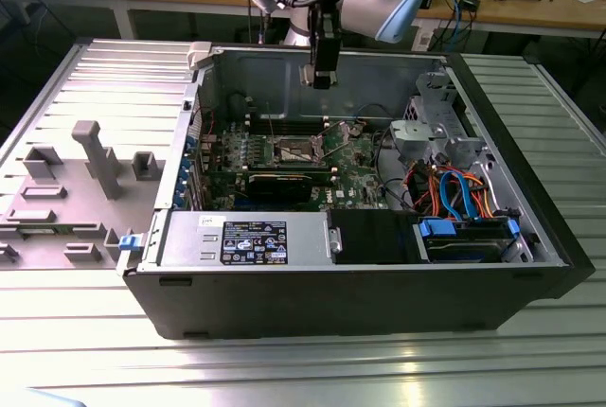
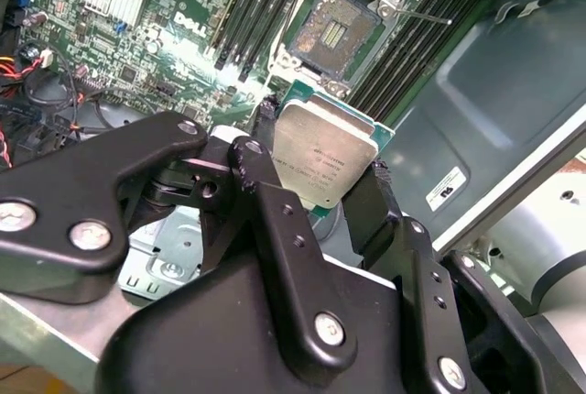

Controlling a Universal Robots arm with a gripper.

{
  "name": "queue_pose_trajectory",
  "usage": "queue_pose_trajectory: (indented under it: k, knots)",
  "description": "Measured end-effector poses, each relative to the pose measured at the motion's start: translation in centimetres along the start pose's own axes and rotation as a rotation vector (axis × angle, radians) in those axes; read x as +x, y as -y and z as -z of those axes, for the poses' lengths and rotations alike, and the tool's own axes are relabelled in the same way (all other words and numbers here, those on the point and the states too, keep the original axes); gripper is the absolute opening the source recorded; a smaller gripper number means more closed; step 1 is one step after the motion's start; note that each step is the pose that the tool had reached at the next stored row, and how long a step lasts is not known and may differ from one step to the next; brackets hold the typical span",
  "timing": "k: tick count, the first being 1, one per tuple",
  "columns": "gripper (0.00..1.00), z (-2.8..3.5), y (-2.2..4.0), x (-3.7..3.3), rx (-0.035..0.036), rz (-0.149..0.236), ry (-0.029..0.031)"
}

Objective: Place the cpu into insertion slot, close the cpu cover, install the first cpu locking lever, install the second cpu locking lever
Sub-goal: 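Place the cpu into insertion slot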

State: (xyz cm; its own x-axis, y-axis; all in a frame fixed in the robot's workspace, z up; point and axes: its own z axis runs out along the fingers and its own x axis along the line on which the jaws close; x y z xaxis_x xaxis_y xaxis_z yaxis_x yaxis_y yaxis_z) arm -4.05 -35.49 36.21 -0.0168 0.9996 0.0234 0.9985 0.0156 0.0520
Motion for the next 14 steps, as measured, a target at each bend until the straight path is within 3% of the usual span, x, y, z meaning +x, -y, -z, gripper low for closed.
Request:
queue_pose_trajectory:
  k: [3, 14]
  knots:
    - [0.55, 0.00, 0.48, 0.01, 0.0008, -0.001, 0.0006]
    - [0.55, -0.08, 0.56, 0.00, 0.0017, -0.001, -0.0002]
